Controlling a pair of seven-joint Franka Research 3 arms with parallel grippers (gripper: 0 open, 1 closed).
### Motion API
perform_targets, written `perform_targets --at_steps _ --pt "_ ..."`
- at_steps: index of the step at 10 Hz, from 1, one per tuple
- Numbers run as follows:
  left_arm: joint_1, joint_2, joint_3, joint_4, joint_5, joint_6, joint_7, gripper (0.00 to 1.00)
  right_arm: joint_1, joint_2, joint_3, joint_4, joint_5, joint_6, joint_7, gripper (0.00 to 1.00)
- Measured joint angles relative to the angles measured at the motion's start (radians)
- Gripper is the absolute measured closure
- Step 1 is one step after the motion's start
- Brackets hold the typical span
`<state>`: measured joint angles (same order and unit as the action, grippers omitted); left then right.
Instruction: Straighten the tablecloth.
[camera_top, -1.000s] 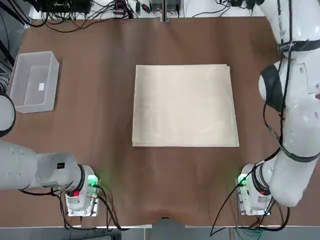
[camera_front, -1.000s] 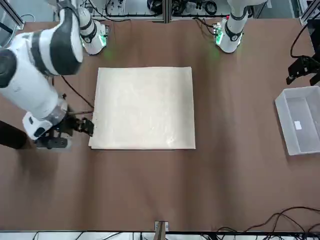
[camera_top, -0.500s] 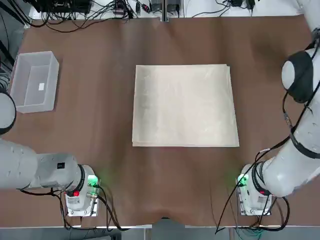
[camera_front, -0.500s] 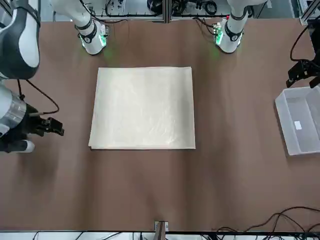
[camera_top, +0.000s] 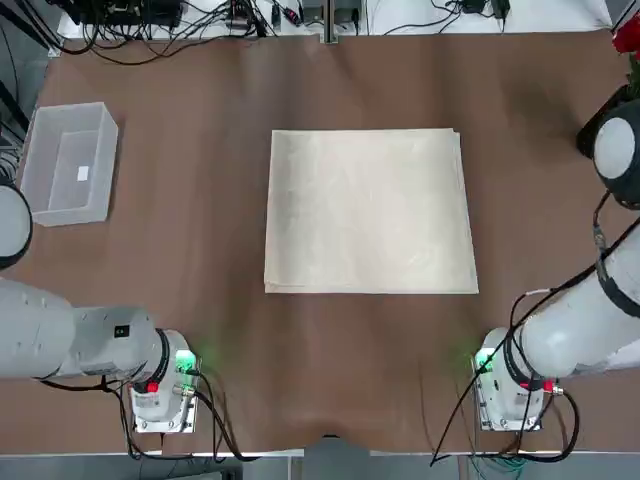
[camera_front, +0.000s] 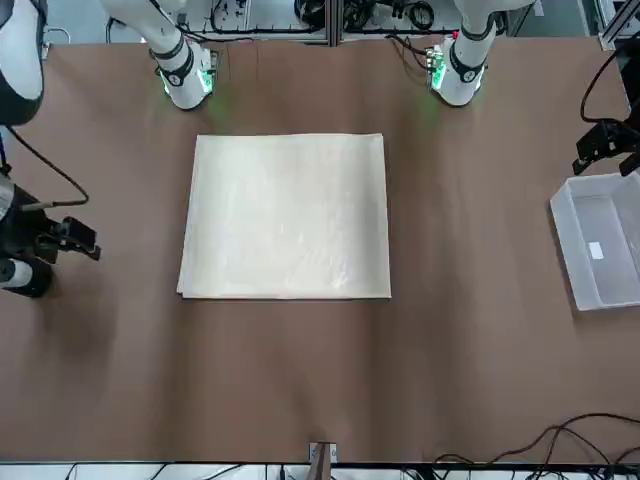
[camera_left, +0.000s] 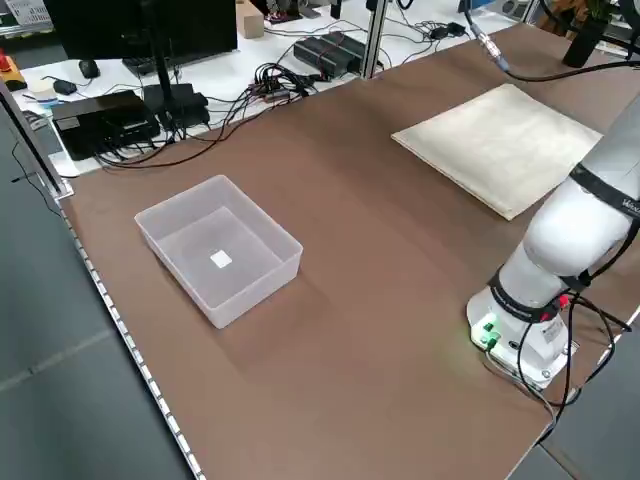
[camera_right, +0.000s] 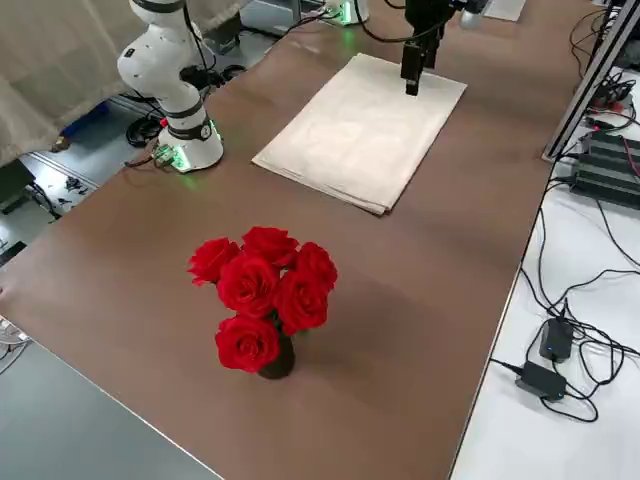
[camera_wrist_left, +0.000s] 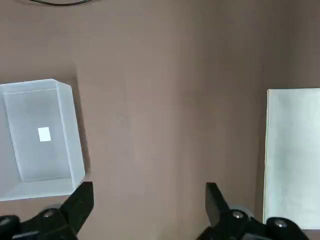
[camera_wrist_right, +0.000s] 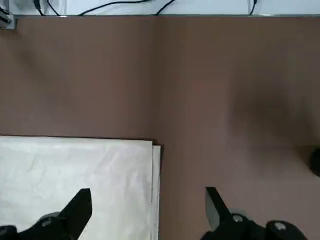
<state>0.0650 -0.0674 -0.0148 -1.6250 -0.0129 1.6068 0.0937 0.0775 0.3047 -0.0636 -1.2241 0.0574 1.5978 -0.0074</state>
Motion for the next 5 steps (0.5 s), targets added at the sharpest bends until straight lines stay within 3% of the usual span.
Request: perform_targets --at_steps 5 --pt "0.0 0.0 0.0 0.0 0.0 0.0 -0.003 0.01 -0.052 -0.06 0.039 -0.04 -0.051 0.012 0.001 0.0"
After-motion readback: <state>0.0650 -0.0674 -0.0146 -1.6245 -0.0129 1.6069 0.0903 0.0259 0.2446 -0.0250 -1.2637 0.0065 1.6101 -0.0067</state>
